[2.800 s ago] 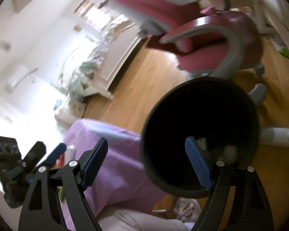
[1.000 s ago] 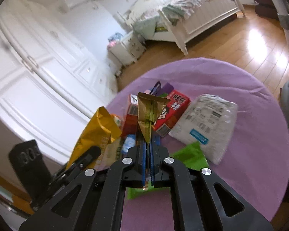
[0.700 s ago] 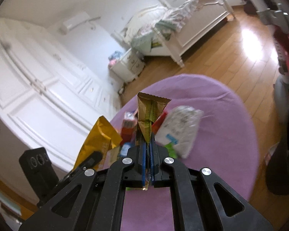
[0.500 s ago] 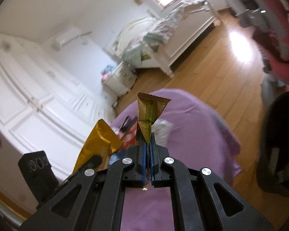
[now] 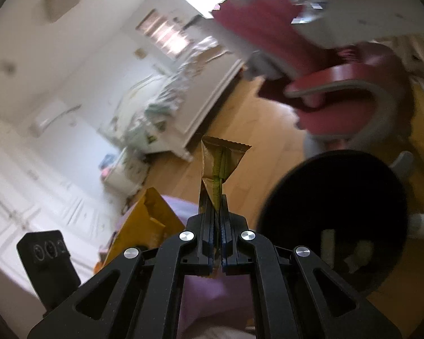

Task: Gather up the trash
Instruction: 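Carry the yellow wrapper and gold sachet to the bin and release both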

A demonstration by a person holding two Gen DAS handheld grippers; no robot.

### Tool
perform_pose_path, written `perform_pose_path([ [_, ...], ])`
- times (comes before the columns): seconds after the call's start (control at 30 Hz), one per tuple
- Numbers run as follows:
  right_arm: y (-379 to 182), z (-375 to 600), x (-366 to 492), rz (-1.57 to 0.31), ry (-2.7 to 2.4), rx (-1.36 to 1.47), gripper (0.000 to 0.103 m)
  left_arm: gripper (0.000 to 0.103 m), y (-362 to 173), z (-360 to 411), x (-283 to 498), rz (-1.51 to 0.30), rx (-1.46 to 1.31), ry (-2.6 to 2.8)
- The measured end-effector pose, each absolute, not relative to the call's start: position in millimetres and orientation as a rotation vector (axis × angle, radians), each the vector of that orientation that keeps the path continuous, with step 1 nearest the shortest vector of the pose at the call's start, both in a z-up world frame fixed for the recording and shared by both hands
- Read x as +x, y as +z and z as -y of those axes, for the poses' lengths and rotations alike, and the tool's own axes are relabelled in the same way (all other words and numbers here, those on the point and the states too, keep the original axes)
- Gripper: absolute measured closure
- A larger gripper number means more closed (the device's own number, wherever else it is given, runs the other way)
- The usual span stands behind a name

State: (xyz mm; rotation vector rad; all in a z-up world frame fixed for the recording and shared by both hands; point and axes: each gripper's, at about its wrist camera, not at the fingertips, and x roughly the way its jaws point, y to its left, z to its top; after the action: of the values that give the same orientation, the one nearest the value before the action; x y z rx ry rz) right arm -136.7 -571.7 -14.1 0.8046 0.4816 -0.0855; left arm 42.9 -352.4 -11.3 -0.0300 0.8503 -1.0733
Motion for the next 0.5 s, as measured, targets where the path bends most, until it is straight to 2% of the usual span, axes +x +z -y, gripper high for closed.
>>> perform_pose_path([
  [0.23,-48,599,-142,-0.522,-0.159,0.854,0.098,0.086,-51,403,49,-0.978,0.045,-1.103],
  [0.5,-71,602,-135,-0.559,-0.19,0.879,0.098,0.086,-78,435,44,-1.042,0.103,-1.109],
])
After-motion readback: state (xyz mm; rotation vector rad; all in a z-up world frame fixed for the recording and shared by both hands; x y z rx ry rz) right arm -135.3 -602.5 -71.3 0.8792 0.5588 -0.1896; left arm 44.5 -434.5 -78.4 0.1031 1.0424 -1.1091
